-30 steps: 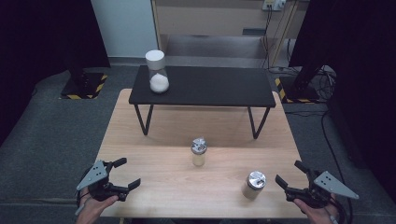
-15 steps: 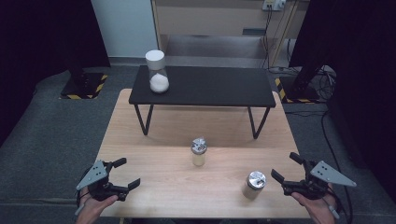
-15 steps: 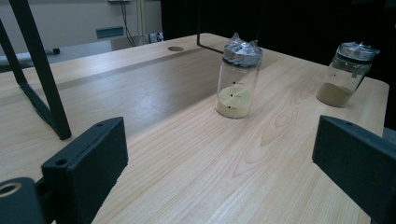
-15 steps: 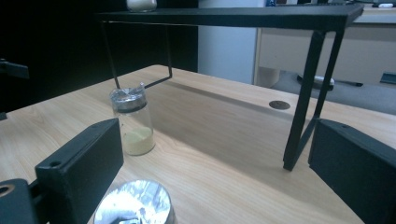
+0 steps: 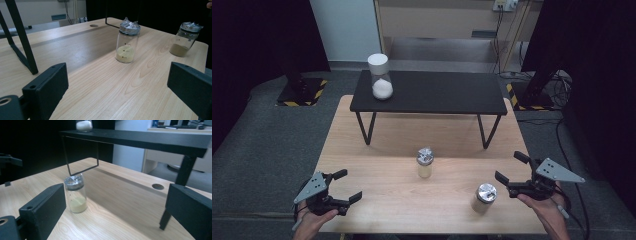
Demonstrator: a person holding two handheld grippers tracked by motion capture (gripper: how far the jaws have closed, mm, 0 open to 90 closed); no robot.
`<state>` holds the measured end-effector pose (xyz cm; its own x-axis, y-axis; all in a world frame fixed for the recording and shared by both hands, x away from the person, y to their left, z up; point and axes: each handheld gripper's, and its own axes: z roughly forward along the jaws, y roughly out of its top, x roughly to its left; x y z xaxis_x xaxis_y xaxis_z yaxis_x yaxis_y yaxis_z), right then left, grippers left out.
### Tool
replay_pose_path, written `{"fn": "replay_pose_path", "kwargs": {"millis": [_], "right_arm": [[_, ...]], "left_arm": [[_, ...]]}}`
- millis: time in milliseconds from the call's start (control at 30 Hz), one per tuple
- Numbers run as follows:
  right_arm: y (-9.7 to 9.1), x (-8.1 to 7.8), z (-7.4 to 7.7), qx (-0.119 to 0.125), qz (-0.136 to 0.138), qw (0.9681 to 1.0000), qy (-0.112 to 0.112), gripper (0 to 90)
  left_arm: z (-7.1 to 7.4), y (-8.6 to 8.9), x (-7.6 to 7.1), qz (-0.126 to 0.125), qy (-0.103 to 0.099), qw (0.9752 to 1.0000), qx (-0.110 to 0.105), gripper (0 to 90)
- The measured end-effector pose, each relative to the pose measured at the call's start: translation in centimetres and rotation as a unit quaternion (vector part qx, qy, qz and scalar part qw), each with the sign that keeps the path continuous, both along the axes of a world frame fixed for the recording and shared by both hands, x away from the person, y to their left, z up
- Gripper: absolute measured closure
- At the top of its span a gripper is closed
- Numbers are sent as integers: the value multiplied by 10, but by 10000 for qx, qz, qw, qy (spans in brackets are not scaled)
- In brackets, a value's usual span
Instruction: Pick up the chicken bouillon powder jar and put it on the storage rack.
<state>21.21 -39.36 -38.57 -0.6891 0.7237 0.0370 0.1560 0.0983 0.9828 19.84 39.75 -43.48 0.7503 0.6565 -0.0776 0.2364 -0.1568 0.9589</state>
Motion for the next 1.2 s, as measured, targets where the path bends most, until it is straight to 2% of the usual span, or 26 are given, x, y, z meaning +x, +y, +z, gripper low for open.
{"fn": "replay_pose_path", "kwargs": {"millis": [633,1200], "right_arm": [[31,39,26,-232,545,9982,-37,37],[56,65,41,-349,820,9960,46,37]], "left_arm": [[0,0,0,12,-4,10000,-6,19],[0,1,-1,23,-9,10000,-24,16]]}}
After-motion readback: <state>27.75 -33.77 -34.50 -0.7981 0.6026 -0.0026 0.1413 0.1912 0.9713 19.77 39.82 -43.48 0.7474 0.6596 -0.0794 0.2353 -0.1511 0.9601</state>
